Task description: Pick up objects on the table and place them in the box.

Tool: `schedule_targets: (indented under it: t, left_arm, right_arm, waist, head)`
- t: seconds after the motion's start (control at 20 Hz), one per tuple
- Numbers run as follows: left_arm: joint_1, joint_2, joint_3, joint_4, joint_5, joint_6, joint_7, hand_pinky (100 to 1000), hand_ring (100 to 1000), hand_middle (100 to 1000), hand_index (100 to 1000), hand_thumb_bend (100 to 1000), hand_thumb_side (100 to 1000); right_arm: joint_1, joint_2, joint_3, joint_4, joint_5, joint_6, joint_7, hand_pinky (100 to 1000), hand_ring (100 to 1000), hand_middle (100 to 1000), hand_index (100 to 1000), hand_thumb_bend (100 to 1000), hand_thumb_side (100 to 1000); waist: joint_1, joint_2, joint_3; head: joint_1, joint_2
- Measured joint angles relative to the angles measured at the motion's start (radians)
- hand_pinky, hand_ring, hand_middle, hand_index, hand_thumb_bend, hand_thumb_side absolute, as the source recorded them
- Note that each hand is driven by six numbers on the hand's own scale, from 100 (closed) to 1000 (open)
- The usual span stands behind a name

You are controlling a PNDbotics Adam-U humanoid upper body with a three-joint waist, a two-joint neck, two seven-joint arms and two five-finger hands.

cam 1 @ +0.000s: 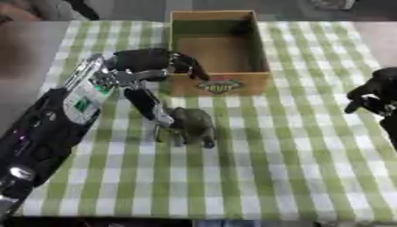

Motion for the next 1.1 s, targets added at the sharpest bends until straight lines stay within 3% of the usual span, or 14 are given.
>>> schedule_targets:
  t: [0.7, 1.1]
  left_arm:
    - [0.000, -0.013, -0.029, 0.048, -0.100, -0.022, 0.022, 740, 742, 771, 903, 580, 636]
    - [0.000, -0.017, -0.061, 0.045, -0.137, -0.020, 0.020, 753, 758, 783, 914, 678, 702]
  right_arm:
    - [0.000, 0.000, 0.000, 0.000, -0.001, 0.000, 0.001, 512, 608, 535, 697, 100, 720]
    - [-0.001, 0.000, 0.000, 0.000, -0.001, 0.000, 0.001, 512, 608, 536, 697, 100, 723]
  waist:
    - [0.000, 0.000, -0.001]
    - [0.006, 0.000, -0.004]
  head:
    - [0.001, 0.000]
    - [0.001, 0.000]
